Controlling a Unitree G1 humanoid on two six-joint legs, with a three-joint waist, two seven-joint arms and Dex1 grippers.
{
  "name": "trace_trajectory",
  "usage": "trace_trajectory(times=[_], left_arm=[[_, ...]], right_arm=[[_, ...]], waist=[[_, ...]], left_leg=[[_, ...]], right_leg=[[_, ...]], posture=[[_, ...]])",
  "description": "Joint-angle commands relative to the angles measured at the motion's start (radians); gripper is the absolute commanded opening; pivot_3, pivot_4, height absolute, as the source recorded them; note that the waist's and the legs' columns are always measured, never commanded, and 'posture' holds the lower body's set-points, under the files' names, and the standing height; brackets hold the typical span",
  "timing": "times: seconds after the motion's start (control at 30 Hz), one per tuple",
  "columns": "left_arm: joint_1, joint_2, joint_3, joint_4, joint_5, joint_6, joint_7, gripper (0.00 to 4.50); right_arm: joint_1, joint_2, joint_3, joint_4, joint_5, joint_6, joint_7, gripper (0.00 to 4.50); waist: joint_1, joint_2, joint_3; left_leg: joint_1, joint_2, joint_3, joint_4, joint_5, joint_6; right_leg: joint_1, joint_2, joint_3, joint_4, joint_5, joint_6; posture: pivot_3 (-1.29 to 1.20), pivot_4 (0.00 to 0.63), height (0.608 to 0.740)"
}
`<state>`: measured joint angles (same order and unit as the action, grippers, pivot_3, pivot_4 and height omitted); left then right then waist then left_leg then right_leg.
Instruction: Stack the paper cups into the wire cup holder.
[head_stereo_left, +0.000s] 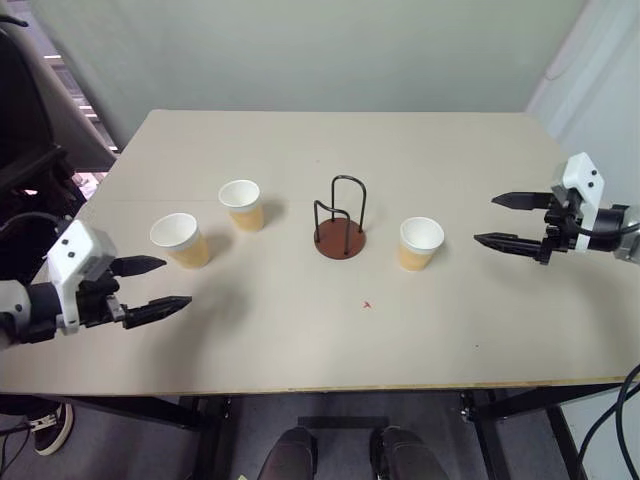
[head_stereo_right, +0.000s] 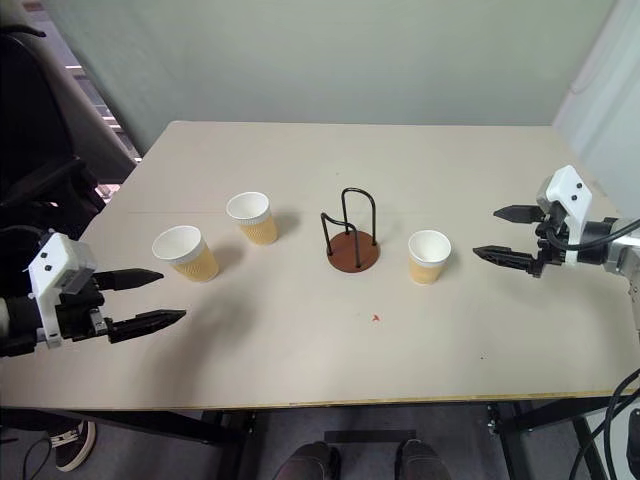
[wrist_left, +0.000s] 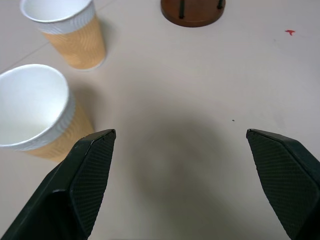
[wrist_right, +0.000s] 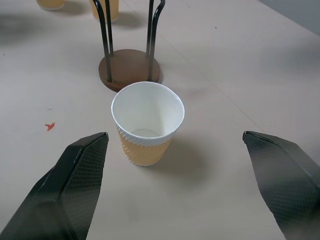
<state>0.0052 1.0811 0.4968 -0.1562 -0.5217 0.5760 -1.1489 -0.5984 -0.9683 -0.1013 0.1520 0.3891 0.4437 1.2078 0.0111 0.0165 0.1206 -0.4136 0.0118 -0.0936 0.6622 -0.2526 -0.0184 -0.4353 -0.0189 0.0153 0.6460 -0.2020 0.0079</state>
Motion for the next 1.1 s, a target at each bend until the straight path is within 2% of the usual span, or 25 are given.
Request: trace_trajectory(times=[0.03,0.17,0.33,0.47,0.53,0.6,0.73,1.0,1.1], left_arm=[[-0.023,0.012,0.003,-0.002,-0.005,-0.007,-0.001,4.49],[-0.05,0.022,-0.014,0.016,0.0,-0.015,-0.012,4.49],[-0.156,0.045,-0.071,0.006,-0.003,-0.04,-0.032,4.49],[-0.296,0.038,-0.168,-0.025,-0.026,-0.059,-0.074,4.49],[-0.382,0.021,-0.255,-0.039,-0.017,-0.064,-0.094,4.49],[-0.471,-0.013,-0.358,-0.039,0.018,-0.07,-0.097,4.49],[-0.655,-0.177,-0.549,0.059,0.182,-0.115,0.031,4.49],[-0.807,-0.404,-0.648,0.333,0.317,-0.193,0.143,4.49],[-0.836,-0.442,-0.653,0.416,0.347,-0.224,0.153,4.49]], right_arm=[[0.001,-0.026,-0.037,-0.028,0.007,-0.005,0.002,4.5],[0.02,-0.037,-0.049,-0.043,0.016,-0.001,0.006,4.5],[0.006,-0.051,-0.054,-0.061,0.03,0.011,0.013,4.5],[0.03,-0.064,-0.102,-0.153,0.099,0.06,0.026,4.5],[0.043,-0.065,-0.143,-0.224,0.153,0.105,0.019,4.5],[0.06,-0.066,-0.162,-0.31,0.189,0.142,0.004,4.5],[0.104,-0.047,-0.182,-0.475,0.258,0.214,-0.063,4.5],[0.175,-0.056,-0.247,-0.609,0.329,0.294,-0.166,4.5],[0.189,-0.067,-0.269,-0.622,0.341,0.306,-0.18,4.5]], waist=[[0.0,0.0,0.0],[0.001,0.0,0.0],[0.002,0.0,0.0],[0.004,0.0,0.0],[0.006,0.0,0.0],[0.009,0.0,0.0],[0.012,0.0,0.0],[0.006,-0.003,0.002],[0.01,-0.003,0.002]], left_leg=[[0.0,0.0,0.0,0.0,0.0,0.0],[0.0,0.0,0.0,0.0,0.0,0.0],[0.0,0.0,0.0,0.0,0.0,0.0],[0.0,0.0,0.0,0.0,0.0,0.0],[-0.001,0.0,0.0,0.0,0.0,0.0],[-0.001,0.0,0.0,0.0,0.0,0.0],[-0.001,0.0,0.0,0.001,0.001,-0.001],[-0.001,0.0,0.001,0.002,0.005,-0.006],[-0.002,0.0,0.001,0.002,0.006,-0.005]], right_leg=[[0.0,0.0,0.0,0.0,0.0,0.0],[0.0,0.0,0.0,0.0,0.0,0.0],[0.0,0.0,0.0,0.0,0.0,0.0],[0.0,0.0,0.0,0.0,0.0,0.0],[0.0,0.0,0.0,-0.001,0.001,0.0],[0.0,0.0,0.0,-0.001,0.001,0.001],[0.001,0.0,-0.001,-0.002,0.002,0.002],[0.002,0.0,-0.001,-0.003,0.003,0.007],[0.002,0.0,-0.001,-0.003,0.004,0.009]], posture=[[0.0,0.15,0.74],[0.0,0.15,0.74],[0.0,0.15,0.74],[0.0,0.15,0.74],[0.0,0.15,0.74],[0.0,0.15,0.74],[0.0,0.15,0.74],[0.0,0.15,0.74],[0.0,0.15,0.74]])
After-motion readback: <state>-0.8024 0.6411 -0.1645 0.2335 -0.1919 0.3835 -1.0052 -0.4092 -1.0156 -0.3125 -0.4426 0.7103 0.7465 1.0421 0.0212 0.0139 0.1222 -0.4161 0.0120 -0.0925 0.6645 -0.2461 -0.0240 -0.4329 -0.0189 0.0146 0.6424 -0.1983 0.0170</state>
